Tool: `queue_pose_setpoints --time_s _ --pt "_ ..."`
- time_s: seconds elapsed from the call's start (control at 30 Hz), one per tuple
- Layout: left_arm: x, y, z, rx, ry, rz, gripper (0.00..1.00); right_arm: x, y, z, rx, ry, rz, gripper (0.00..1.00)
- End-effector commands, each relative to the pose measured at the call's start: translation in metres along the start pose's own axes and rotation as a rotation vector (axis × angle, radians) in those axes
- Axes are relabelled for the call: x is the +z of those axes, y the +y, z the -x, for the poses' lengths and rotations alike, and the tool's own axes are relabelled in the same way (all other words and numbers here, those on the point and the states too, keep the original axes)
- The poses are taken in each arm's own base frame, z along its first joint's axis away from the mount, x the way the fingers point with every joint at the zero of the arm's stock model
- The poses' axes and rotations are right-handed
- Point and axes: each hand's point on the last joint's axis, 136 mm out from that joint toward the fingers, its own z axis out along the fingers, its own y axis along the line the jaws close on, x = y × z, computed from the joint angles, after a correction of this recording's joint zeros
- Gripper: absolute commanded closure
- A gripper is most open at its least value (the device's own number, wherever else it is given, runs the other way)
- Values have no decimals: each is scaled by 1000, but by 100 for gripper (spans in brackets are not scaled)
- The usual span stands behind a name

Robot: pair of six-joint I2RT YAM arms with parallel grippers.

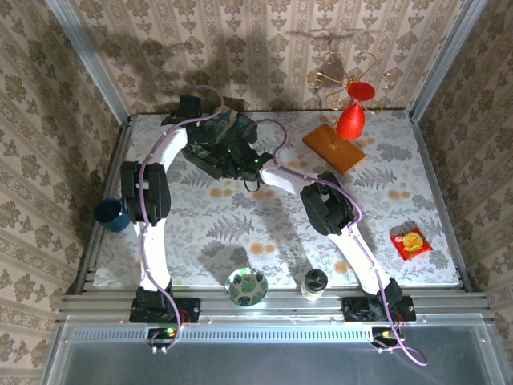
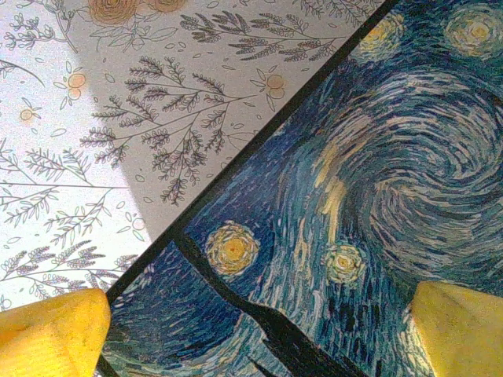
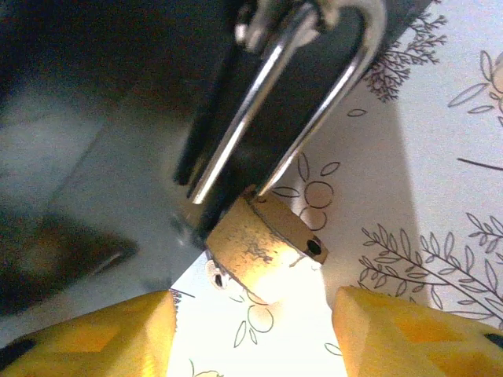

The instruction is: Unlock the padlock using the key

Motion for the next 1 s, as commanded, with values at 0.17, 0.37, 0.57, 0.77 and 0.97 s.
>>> queue_pose_setpoints --time_s 0.17,0.37,0.57,0.77,0.97 --pt "10 2 -23 40 65 23 0 21 -46 -16 -35 60 -221 33" --pt "9 2 -23 38 66 23 0 13 -67 -14 11 56 -333 38" --pt "8 3 -24 44 67 26 0 1 -70 -3 -4 33 -351 51" --pt "7 3 -23 40 66 24 0 -4 -64 8 10 32 -301 42" --pt "7 1 -25 33 70 15 0 -9 -42 12 -54 -34 -316 33"
